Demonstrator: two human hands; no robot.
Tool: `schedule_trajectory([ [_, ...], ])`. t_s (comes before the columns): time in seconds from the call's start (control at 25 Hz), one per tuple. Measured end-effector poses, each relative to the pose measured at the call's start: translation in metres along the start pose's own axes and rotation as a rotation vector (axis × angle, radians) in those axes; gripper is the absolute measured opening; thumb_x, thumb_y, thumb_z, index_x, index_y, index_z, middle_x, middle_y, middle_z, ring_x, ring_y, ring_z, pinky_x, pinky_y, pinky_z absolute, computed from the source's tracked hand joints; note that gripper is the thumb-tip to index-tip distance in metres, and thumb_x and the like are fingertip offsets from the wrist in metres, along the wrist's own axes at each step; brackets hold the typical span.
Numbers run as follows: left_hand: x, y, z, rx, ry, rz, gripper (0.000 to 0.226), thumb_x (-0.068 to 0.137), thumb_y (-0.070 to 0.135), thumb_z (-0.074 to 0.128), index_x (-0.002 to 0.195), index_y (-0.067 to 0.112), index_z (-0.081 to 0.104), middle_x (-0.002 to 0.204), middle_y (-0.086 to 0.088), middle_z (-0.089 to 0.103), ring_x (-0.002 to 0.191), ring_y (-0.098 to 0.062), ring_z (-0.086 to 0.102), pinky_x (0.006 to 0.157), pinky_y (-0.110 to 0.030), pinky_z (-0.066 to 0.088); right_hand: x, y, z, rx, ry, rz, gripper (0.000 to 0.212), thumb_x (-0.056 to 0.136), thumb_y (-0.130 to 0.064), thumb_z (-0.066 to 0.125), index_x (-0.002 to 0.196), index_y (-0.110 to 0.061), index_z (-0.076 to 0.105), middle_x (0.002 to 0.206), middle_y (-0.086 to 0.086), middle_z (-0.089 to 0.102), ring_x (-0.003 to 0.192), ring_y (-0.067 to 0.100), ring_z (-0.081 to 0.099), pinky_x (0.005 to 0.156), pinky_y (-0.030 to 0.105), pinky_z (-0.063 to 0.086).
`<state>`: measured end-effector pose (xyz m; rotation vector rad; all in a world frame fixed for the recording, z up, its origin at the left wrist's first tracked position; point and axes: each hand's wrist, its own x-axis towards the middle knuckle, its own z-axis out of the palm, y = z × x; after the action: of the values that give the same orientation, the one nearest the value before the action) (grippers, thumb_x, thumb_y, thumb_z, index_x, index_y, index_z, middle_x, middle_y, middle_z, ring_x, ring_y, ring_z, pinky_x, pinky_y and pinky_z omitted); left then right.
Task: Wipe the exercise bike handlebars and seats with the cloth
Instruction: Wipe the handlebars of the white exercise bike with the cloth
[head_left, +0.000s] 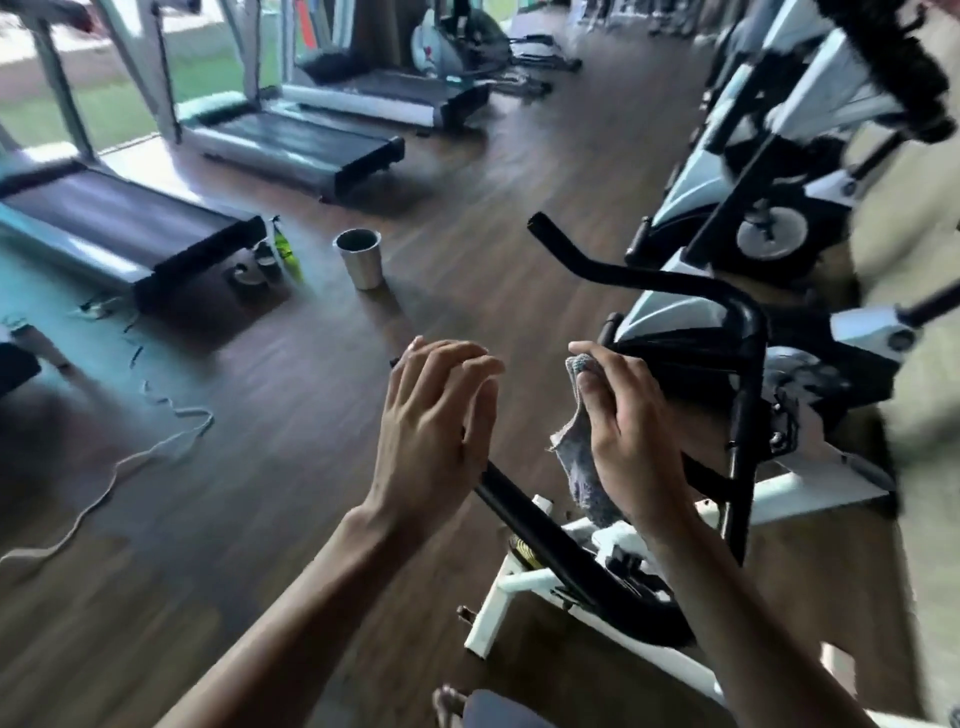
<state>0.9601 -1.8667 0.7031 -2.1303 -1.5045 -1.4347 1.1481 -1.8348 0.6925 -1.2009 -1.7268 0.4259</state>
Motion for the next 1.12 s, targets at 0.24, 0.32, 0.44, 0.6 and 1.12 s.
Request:
schedule_trajectory([
  [0.24, 0.095, -0.079, 0.016, -0.046, -0.256, 0.182, 0.021, 0.101, 0.025, 0.056, 0.112, 0.016, 0.071, 0.113, -0.001, 0.067, 0.107, -0.023, 0.06, 0.096, -0.042, 0.048, 0.044, 0.005, 0.064, -0.019, 0.249, 0.146, 0.037, 0.102, -0.033, 0.043, 0.129, -0.018, 0.063, 0.109, -0.016, 0.055, 0.109, 0.006, 0.055, 0.1, 0.014, 0.037],
  [0.32, 0.115, -0.109, 0.025, -0.057, -0.354, 0.209, 0.023, 0.099, 0.029, 0.056, 0.115, 0.02, 0.069, 0.115, 0.002, 0.065, 0.108, -0.022, 0.059, 0.096, -0.041, 0.047, 0.058, 0.002, 0.085, -0.052, 0.311, 0.179, 0.036, 0.103, -0.032, 0.043, 0.129, -0.017, 0.063, 0.109, -0.023, 0.053, 0.11, 0.003, 0.055, 0.101, 0.015, 0.037],
  [0.44, 0.133, -0.145, 0.042, -0.136, -0.46, 0.234, 0.023, 0.096, 0.031, 0.057, 0.115, 0.023, 0.067, 0.113, 0.004, 0.064, 0.105, -0.022, 0.057, 0.093, -0.04, 0.048, 0.071, -0.007, 0.102, -0.128, 0.392, 0.233, 0.04, 0.103, -0.038, 0.039, 0.129, -0.019, 0.062, 0.111, -0.028, 0.054, 0.113, 0.003, 0.054, 0.103, 0.023, 0.039],
  [0.6, 0.152, -0.182, 0.084, -0.287, -0.583, 0.346, 0.02, 0.095, 0.027, 0.062, 0.115, 0.025, 0.066, 0.111, 0.008, 0.064, 0.103, -0.018, 0.056, 0.09, -0.031, 0.043, 0.085, -0.013, 0.118, -0.246, 0.524, 0.357, 0.038, 0.103, -0.036, 0.041, 0.13, -0.018, 0.062, 0.115, -0.015, 0.06, 0.115, 0.007, 0.056, 0.102, 0.023, 0.04],
  [1.12, 0.205, -0.143, 0.17, -0.981, -0.833, 0.958, 0.026, 0.09, 0.031, 0.05, 0.107, 0.024, 0.068, 0.108, 0.004, 0.067, 0.099, -0.025, 0.063, 0.084, -0.041, 0.055, 0.098, -0.079, 0.155, -0.77, 1.129, 0.801, 0.03, 0.105, -0.021, 0.046, 0.131, -0.019, 0.062, 0.115, -0.014, 0.057, 0.111, 0.008, 0.055, 0.097, 0.017, 0.037],
])
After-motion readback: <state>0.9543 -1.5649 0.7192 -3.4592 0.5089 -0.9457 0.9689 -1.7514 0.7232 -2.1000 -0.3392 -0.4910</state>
